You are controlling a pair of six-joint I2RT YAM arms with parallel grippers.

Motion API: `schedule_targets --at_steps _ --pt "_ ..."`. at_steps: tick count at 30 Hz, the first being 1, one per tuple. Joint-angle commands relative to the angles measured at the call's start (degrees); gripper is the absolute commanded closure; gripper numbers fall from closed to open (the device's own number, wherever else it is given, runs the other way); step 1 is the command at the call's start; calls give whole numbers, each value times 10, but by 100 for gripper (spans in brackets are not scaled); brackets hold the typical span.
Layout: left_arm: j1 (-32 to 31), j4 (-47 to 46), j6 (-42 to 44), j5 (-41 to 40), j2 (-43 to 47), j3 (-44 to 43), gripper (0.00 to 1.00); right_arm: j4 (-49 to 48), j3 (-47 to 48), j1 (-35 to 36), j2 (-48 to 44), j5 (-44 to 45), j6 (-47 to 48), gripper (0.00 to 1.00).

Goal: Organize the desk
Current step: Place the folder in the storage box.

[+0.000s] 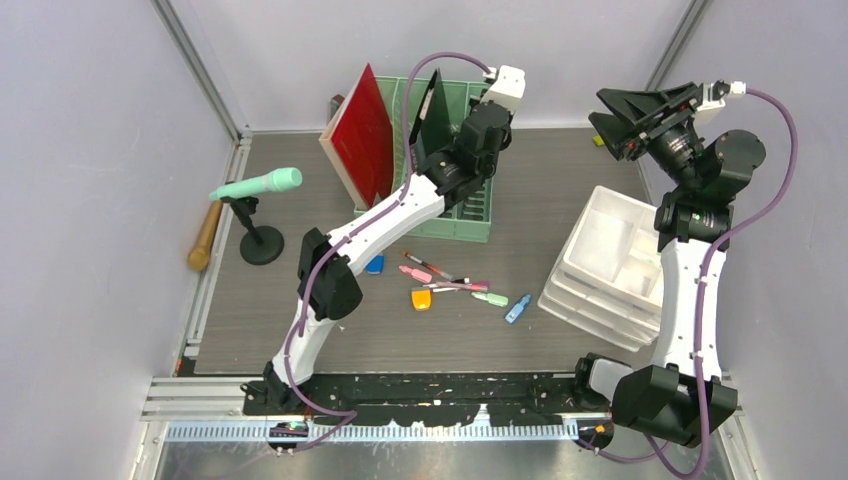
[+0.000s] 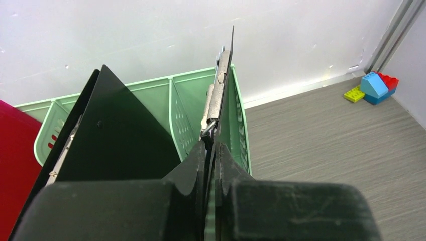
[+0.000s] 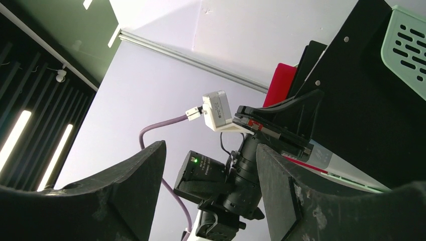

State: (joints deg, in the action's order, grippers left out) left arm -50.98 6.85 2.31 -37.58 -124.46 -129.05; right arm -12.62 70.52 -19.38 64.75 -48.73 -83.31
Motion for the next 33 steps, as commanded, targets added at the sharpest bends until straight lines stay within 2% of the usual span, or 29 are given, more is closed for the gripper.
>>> schedule_targets --at_steps 1,9,15,20,25,29,33 --pt "0 -93 22 -23 55 -14 100 -14 2 -4 -15 3 10 28" --pt "0 -132 13 -114 51 -13 100 -14 0 -4 -18 3 11 28" --pt "-1 -135 6 -109 31 -7 100 -14 -2 -4 -19 5 13 28" --pt "-1 -76 -53 -108 16 -6 99 -14 -6 -4 -21 7 16 28" --pt "-12 -34 -83 -109 2 -9 87 -14 -8 -4 -21 8 17 28" --pt "-20 -31 -81 -111 -2 -11 72 -14 -10 -4 -23 8 17 27" --pt "-23 -39 -62 -106 0 -18 62 -14 -13 -4 -25 7 18 27"
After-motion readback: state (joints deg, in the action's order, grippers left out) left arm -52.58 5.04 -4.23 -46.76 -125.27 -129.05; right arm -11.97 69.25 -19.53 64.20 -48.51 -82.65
